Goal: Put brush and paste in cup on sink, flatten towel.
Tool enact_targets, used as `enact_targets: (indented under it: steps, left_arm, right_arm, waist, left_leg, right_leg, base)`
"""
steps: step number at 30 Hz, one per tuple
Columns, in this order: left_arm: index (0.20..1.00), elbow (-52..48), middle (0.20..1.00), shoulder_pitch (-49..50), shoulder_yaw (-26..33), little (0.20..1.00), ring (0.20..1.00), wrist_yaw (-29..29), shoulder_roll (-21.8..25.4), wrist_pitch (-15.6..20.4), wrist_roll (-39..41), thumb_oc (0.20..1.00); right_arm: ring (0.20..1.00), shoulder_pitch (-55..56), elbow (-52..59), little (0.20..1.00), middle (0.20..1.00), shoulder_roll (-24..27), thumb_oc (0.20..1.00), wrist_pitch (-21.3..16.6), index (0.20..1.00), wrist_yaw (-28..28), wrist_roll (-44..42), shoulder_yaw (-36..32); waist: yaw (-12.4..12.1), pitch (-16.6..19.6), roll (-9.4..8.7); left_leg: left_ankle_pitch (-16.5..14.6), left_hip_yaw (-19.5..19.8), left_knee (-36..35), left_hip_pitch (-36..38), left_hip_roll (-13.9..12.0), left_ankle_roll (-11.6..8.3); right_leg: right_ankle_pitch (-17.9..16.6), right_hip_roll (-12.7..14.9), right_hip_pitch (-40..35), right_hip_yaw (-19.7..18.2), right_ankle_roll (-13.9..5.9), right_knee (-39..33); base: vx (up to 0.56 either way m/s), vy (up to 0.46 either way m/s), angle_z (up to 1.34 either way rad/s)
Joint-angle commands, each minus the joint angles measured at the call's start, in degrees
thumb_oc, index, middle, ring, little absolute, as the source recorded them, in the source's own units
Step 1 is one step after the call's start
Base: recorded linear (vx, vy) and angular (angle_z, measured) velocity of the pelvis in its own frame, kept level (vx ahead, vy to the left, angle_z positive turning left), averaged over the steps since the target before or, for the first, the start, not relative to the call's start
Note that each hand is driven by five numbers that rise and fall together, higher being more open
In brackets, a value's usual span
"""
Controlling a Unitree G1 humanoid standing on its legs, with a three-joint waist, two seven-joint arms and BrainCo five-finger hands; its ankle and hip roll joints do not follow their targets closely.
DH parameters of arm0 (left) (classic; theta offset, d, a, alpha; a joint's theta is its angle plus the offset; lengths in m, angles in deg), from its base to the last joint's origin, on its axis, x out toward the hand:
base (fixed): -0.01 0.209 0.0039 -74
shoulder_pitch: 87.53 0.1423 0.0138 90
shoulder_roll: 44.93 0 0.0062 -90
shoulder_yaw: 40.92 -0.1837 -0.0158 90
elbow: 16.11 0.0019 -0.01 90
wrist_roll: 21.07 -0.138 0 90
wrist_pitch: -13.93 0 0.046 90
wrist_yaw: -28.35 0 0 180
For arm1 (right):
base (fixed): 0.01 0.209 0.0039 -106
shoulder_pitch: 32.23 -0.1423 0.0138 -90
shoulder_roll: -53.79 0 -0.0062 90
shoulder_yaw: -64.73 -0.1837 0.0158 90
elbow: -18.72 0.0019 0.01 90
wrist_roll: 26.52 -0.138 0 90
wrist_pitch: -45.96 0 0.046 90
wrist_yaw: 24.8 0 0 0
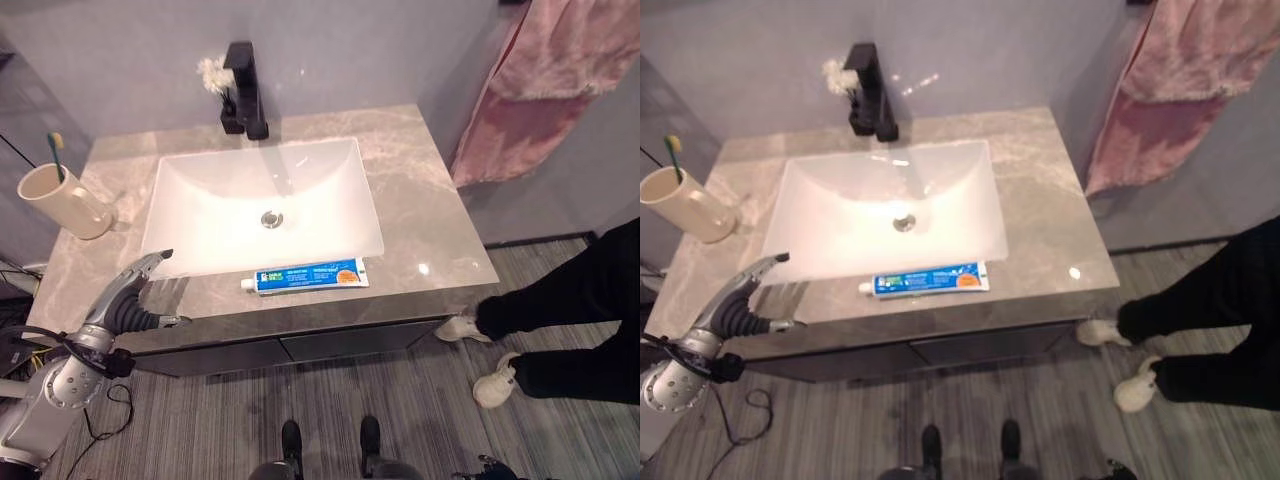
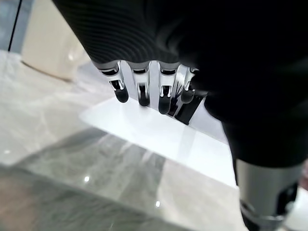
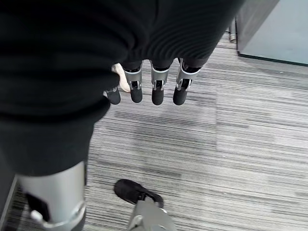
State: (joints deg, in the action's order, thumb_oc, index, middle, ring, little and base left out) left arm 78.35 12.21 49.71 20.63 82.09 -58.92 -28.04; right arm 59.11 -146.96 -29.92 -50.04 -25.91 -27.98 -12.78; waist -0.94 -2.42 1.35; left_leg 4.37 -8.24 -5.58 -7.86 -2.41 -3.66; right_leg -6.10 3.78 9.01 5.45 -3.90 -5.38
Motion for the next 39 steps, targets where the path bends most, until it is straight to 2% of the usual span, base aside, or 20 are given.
enact_targets:
  steps: [1, 9, 14, 28, 39]
  left_arm:
    - [1.000, -2.5, 1.000, -2.6, 1.0, 1.000, 1.000, -0.5, 0.0, 1.2, 1.0, 1.000]
    - [1.000, -3.6, 1.000, -4.4, -2.2, 1.000, 1.000, 1.4, -1.3, 1.0, 1.9, 1.000]
    - [1.000, -3.2, 1.000, -5.9, -3.7, 1.000, 1.000, 1.7, -1.7, 0.8, 2.0, 1.000]
    - [1.000, -0.4, 1.000, -14.1, -10.6, 1.000, 1.000, 0.7, -3.4, 0.2, 1.0, 1.000]
    - [1.000, 0.8, 1.000, -17.8, -14.8, 1.000, 1.000, 0.1, -5.2, 0.4, 0.8, 1.000]
  right_arm:
    - [1.000, 1.0, -1.2, 1.000, 1.000, -0.4, 1.000, 0.6, 1.000, 0.0, -0.5, 1.3]
    - [1.000, 0.8, -0.1, 1.000, 1.000, -0.4, 1.000, 0.8, 1.000, 0.3, 0.9, 3.0]
    - [1.000, 0.9, -0.1, 1.000, 1.000, -0.1, 1.000, 0.9, 1.000, 0.3, 1.1, 3.1]
    - [1.000, 2.3, 0.0, 1.000, 1.000, 0.5, 1.000, 1.3, 1.000, -0.1, 1.5, 3.3]
    - [1.000, 1.8, 0.3, 1.000, 1.000, 0.3, 1.000, 1.1, 1.000, -0.8, 0.9, 3.7]
  waist:
    - [-0.1, 0.5, -1.39]
    - [0.5, 2.3, -0.43]
    - [0.8, 2.4, 0.00]
    - [3.9, 1.4, 1.75]
    - [5.0, 1.0, 1.58]
  left_leg:
    - [-0.3, 3.0, 0.6, 0.0, -3.0, -4.06]
    - [-0.6, 2.1, 0.6, 1.9, -3.1, -4.10]
    - [-0.4, 1.8, 0.6, 1.8, -3.1, -4.06]
    - [-0.1, -0.1, 0.6, 0.1, -2.8, -3.75]
    - [0.1, -0.9, 0.6, -1.4, -2.9, -3.62]
  right_leg:
    - [-0.4, 5.2, -1.5, 0.5, -6.49, 0.4]
    - [0.1, 5.1, -3.0, 0.3, -6.31, 0.4]
    - [0.0, 5.1, -2.8, 0.0, -6.31, 0.4]
    - [-1.3, 5.3, 0.7, -2.5, -6.55, 0.4]
    - [-2.0, 5.3, 2.9, -3.9, -6.58, 0.4]
  base:
    - [0.02, -0.023, 0.03]
    - [0.00, -0.005, 0.00]
    - [0.00, 0.000, 0.00]
    - [-0.02, 0.009, -0.06]
    - [-0.01, 0.003, -0.09]
